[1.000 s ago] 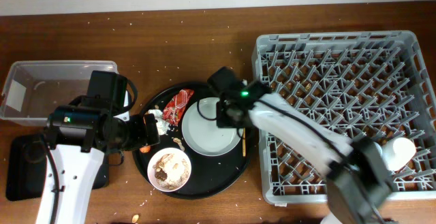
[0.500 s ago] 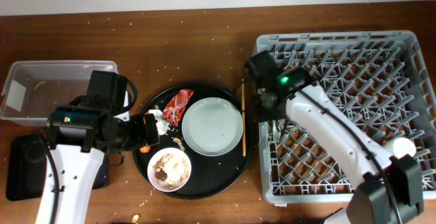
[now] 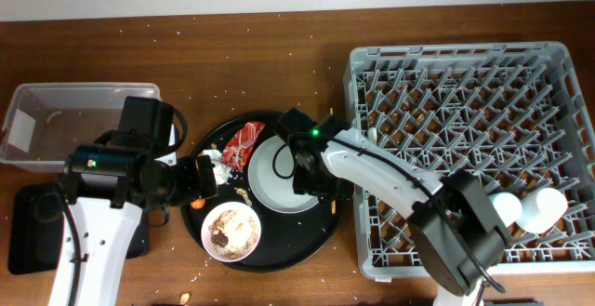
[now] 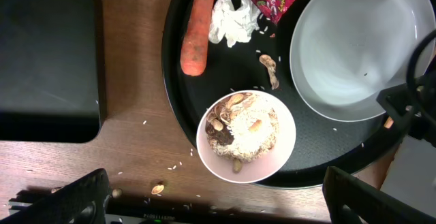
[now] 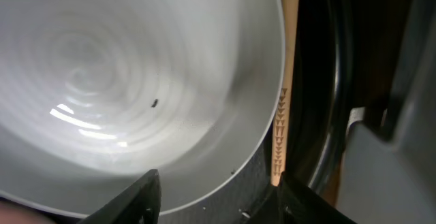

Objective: Sort waste into correct bins and load items into the dishwasher rack
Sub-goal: 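Grasp the white plate with the right gripper and stand it in the rack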

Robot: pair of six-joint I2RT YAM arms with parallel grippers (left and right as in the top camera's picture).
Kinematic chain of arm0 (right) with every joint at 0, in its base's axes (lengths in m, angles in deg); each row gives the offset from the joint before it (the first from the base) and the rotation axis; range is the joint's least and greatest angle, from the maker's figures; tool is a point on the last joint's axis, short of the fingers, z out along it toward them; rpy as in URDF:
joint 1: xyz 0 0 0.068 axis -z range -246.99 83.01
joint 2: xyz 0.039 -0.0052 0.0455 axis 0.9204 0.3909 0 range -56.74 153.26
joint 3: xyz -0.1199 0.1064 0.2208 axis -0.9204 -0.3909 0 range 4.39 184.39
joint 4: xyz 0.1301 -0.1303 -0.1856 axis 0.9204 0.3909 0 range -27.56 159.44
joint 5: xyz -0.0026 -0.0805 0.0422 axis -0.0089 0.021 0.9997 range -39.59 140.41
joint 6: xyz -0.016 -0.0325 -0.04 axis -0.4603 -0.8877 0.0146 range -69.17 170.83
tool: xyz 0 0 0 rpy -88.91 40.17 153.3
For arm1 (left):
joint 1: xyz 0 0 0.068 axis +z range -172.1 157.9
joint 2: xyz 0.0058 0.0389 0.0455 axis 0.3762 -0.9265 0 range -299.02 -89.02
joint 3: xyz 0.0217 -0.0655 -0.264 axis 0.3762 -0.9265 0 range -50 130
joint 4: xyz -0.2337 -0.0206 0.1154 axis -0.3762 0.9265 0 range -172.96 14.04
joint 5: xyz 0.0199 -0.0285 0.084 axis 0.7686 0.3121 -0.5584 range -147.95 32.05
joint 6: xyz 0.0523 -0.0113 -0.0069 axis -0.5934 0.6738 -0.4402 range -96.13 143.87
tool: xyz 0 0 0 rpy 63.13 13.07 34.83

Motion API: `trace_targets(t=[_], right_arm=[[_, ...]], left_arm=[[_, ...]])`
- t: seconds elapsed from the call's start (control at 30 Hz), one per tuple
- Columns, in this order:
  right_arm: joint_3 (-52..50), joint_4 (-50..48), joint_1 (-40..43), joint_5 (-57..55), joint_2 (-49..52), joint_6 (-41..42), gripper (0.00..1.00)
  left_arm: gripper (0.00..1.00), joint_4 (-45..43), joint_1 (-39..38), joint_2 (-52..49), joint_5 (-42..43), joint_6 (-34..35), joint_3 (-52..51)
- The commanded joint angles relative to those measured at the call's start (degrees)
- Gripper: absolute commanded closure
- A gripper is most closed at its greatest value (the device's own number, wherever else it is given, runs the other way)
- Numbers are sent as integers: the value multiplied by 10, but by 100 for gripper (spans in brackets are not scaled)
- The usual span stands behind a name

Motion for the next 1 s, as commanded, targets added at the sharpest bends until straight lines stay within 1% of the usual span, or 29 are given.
trace_targets(t=[0.0,0.07,0.17,0.33,0.37,0.43,0.5,0.53,0.6,0.67,0.7,0.77,0.8,0.83,0.87,0.97], right_arm=[[-3,-5,-3,25,42,51,47],[-20,-31,-3,35,49,54,58],[-26,-36,-3,35,46,57,96],[-25,-28,-3,6,6,57,96],[-24,-29,-2,-8,-14,47,96],[-6,-30,-2,-48,-55,-5,96],[10,-28,-2,-79,-101,-39,96],[16,-26,-1,-100,-129,-53,96],[34,-7,6,-186,-199,-64,96],[37,6,21,-257,-268,-110,96],[37,29,40,-338,-305,-144,96],[37,64,78,-484,-338,-170,96],[37,75,107,-553,-349,-211,96],[37,77,141,-588,-351,-268,96],[37,77,168,-594,-349,-305,96],[36,56,293,-602,-322,-371,96]], left_arm=[[1,1,3,8,-6,-7,12],[1,1,3,8,-6,-7,12],[1,1,3,8,-6,-7,12],[1,1,3,8,-6,-7,12],[1,1,3,8,-6,-7,12],[1,1,3,8,-6,-7,12],[1,1,3,8,-6,-7,12],[1,1,3,8,-6,-7,12],[1,1,3,8,-6,-7,12],[1,1,3,8,-6,-7,12],[1,1,3,8,-6,-7,12],[1,1,3,8,-6,-7,12],[1,1,3,8,-6,-7,12],[1,1,3,8,-6,-7,12],[1,1,3,8,-6,-7,12],[1,1,3,8,-6,-7,12]])
